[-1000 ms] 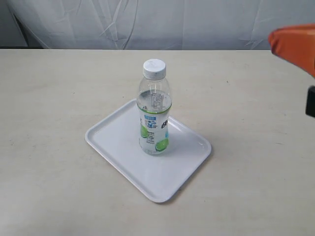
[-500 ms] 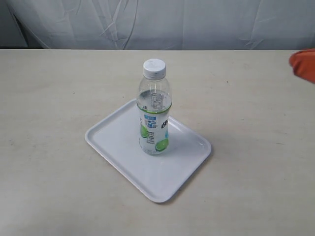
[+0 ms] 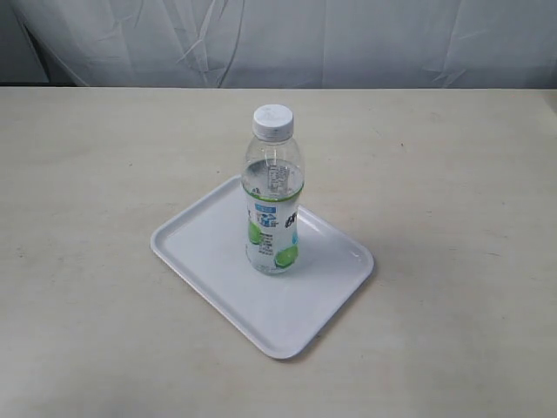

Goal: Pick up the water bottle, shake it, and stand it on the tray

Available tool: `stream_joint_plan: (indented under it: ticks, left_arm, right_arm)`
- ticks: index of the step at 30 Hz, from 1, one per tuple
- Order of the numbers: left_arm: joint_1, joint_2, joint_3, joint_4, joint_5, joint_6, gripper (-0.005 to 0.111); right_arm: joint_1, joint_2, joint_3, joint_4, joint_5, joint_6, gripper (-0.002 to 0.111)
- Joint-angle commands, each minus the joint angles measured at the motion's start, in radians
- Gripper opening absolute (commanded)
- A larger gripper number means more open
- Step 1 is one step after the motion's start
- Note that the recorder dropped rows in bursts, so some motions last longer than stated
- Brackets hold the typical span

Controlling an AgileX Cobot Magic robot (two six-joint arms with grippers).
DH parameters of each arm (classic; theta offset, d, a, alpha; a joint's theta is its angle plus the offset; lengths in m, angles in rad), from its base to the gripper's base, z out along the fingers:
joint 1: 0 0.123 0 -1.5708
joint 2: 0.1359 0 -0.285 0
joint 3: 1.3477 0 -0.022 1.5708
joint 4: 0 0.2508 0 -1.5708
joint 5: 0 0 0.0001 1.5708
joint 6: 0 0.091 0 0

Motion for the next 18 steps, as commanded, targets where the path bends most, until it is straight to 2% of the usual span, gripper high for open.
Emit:
stream_joint_plan:
  ticks: [1, 6, 11, 18]
  left_arm:
    - [0.0, -0.005, 0.002, 0.003, -0.003, -0.004, 0.0]
    - [0.0, -0.005, 0.002, 0.003, -0.003, -0.004, 0.0]
    - [0.0, -0.005, 0.002, 0.003, -0.003, -0.004, 0.0]
    - [0.0, -0.005, 0.002, 0.003, -0.003, -0.004, 0.0]
  right_arm:
    - [-0.015, -0.014, 0.022, -0.015, -0.018, 0.001, -0.001]
    - [-0.079, -0.095, 0.101, -0.148, -0.02, 0.001, -0.001]
    - [-0.177, -0.215, 0.203, 0.03, -0.02, 0.001, -0.001]
    - [-0.303, -0.281, 0.26, 0.025, -0.029, 0.001, -0.001]
